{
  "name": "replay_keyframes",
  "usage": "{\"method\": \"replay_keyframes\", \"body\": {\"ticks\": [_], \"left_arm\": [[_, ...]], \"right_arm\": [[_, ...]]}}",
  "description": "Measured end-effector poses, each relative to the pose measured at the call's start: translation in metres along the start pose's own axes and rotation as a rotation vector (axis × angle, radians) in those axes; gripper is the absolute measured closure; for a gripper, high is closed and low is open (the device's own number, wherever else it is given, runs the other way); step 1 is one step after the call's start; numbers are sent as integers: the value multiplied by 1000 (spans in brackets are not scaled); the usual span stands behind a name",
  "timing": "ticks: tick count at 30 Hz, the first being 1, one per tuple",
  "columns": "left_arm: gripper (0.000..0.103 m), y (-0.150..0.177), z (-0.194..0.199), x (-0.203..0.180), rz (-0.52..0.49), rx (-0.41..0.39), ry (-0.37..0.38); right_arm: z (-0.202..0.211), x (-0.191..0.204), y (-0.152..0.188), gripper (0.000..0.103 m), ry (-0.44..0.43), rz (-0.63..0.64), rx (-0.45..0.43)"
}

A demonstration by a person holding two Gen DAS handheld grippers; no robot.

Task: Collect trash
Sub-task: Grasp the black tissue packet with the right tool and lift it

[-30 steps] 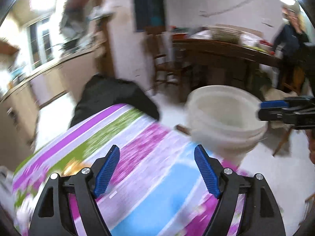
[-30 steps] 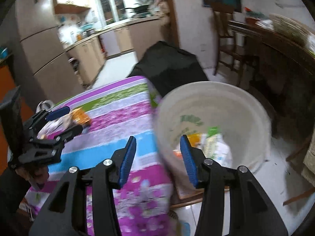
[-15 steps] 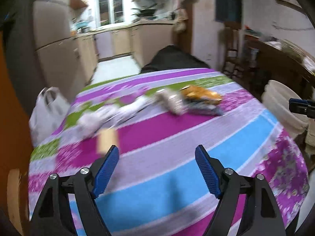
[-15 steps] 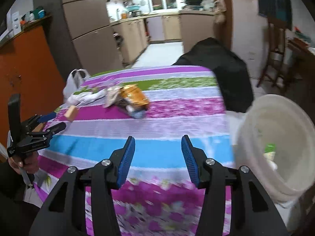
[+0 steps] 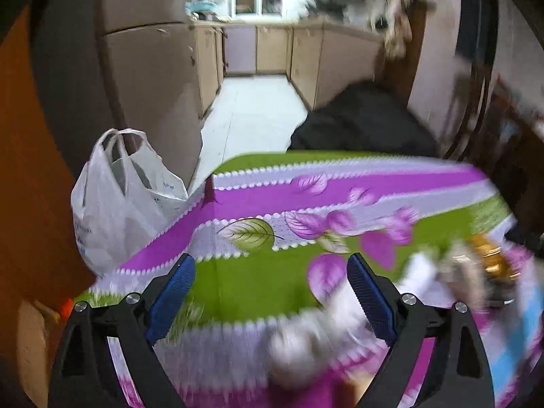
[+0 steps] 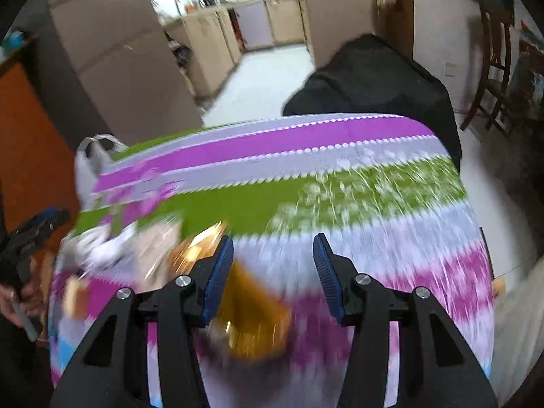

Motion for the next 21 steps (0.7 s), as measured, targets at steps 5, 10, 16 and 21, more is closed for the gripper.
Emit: {"method": "replay_keyframes", "body": {"ticks": [5, 10, 16, 21], "left_arm": [[13, 12, -41, -30, -118, 130, 86], [11, 54, 28, -61, -203, 68, 331], [10, 89, 91, -22, -96, -40, 291], [10, 144, 118, 13, 136, 10, 374]], "right_arm": [[-33, 21, 3, 55, -84, 72, 162], [64, 18, 78, 56, -233, 231, 189], [167, -42, 150, 51, -20, 185, 26], [184, -11, 175, 23, -101, 287, -63]]}}
Point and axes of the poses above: each gripper's, at about its wrist camera, not at the fingertips, and z roughly against the way its jaws point, x to its left, y to its underside, the point moved 2 cm from there along -z, roughly the way its jaws point, and after that the axes turned 1 degree about -x, right-handed, at the moved point
